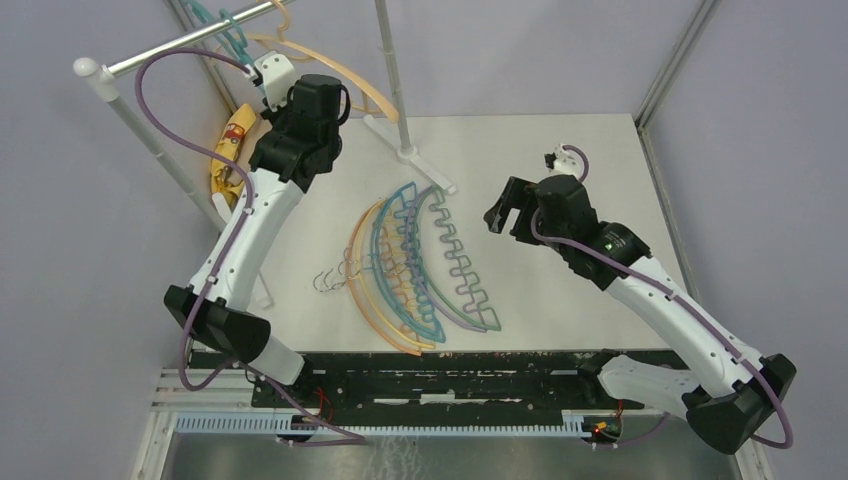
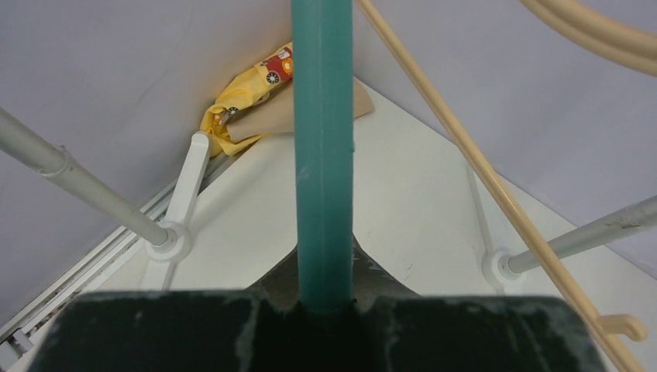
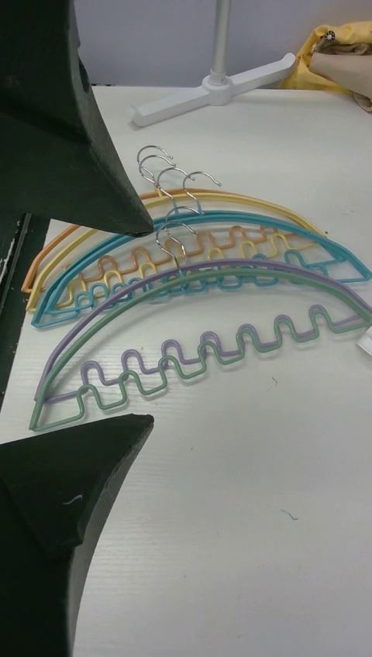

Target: Organize the hangers

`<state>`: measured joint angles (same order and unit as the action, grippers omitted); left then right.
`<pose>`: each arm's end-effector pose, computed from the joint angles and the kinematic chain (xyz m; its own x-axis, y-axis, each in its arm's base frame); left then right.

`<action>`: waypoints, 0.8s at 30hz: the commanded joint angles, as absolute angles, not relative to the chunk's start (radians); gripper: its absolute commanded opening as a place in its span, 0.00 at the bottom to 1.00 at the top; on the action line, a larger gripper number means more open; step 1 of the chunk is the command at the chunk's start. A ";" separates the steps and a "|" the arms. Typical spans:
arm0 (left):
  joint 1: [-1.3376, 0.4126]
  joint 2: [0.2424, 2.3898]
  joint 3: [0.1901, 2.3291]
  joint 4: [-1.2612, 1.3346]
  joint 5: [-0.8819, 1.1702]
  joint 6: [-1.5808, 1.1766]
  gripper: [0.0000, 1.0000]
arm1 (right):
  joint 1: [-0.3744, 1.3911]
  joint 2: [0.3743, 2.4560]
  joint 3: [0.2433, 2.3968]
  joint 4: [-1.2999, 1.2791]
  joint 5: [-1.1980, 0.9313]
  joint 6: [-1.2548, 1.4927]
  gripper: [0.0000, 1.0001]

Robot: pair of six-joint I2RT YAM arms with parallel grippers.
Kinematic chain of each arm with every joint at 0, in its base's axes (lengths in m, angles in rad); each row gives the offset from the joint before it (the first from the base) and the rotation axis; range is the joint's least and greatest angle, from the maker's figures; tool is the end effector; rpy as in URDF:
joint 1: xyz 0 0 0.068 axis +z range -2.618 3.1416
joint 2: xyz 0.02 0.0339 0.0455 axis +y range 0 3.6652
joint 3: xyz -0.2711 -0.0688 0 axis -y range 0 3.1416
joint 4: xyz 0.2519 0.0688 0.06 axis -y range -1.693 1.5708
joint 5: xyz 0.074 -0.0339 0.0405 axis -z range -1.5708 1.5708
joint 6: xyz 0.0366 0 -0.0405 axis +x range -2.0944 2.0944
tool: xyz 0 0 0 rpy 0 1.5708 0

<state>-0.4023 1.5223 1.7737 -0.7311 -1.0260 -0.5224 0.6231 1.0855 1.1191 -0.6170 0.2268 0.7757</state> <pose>0.3052 -0.0959 0.4622 -0.1209 -0.2296 -0.9658 -0.6411 0.7609 -0.1006 0.1955 0.1303 0.3613 -0.6108 0.4012 -0.6826 0.0161 0.8682 0.4960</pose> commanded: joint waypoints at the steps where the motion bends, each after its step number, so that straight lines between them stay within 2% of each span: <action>1: -0.392 1.574 1.867 -0.794 -0.949 -0.483 0.03 | 0.616 1.046 1.144 -0.617 0.232 0.759 0.93; 15: -0.392 1.680 2.033 -0.920 -0.839 -0.486 0.03 | 0.595 1.012 1.081 -0.611 0.232 0.742 0.90; 24: -0.399 1.417 1.707 -0.708 -0.805 -0.530 0.03 | 0.582 1.032 1.070 -0.594 0.212 0.742 0.90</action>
